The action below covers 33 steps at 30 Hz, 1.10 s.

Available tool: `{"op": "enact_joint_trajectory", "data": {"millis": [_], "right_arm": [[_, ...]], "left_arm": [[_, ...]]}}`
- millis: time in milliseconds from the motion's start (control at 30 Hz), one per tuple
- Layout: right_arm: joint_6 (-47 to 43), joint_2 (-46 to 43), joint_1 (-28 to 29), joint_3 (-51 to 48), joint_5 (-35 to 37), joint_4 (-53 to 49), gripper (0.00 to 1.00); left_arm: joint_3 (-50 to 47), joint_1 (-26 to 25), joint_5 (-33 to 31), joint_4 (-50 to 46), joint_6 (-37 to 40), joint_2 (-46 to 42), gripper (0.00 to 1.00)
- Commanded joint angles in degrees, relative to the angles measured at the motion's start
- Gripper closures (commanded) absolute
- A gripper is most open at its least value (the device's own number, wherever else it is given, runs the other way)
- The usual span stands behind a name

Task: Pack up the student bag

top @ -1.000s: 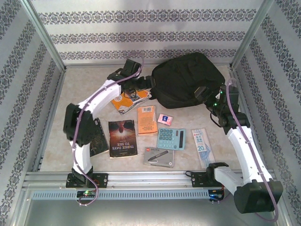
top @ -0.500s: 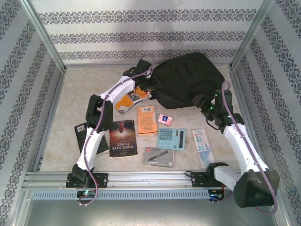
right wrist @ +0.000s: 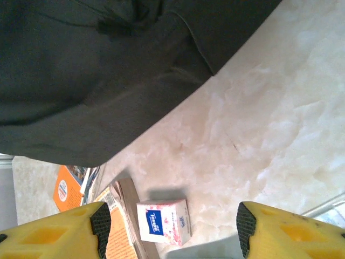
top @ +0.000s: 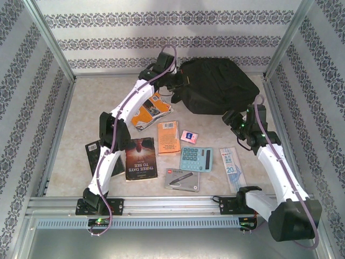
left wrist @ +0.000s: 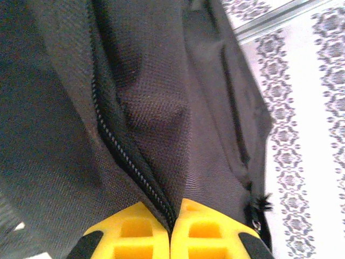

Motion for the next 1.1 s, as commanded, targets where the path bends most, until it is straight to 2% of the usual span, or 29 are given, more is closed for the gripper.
{"op": "enact_joint_trajectory", "data": {"millis": [0,100,233,333,433,533,633,767,867,1067], "right_arm": [[-1.34,-2.47,0.55,2.42,2.14,-3.03,0.35],[-1.9,-1.82,1.36,4.1,0.05,-4.28,0.34],[-2.84,0.88,3.12,5.69,-4.28,-4.84,0.37],[-2.56,3.31,5.68,7.23,-4.03,-6.17,0.41],[-0.36,7.17,7.95,8.82,-5.17,-6.7,0.4],[3.38,10.78,9.83,9.43,-6.1,-5.11,0.4],[7.86,13.98,11.19,8.34,-6.01,-2.35,0.36],[18.84,15.22,12.61,2.64,-7.5,7.39,0.34],[24.07,14.44,14.53,0.0,-5.59,11.55,0.35],[28.33,11.83,15.16,-4.35,-3.22,12.04,0.39]], "left_arm": [[2.3,-0.33,-0.14,-3.75,0.12,-4.43,1.0],[-1.06,0.16,0.08,-7.76,2.76,-8.02,1.0],[-11.8,1.33,0.1,-10.03,9.12,-15.6,1.0],[-23.32,2.45,-2.2,-7.86,12.3,-23.21,1.0],[-35.27,4.61,0.57,-3.5,12.42,-29.67,1.0],[-41.93,5.48,1.51,-3.19,13.59,-31.8,1.0],[-48.2,5.71,0.98,-1.15,13.69,-33.05,1.0],[-52.72,5.75,-0.14,0.48,12.16,-33.95,1.0],[-54.05,5.75,-1.61,-0.48,11.73,-34.36,1.0],[-55.66,5.74,-2.74,-2.42,11.72,-35.81,0.82]]}}
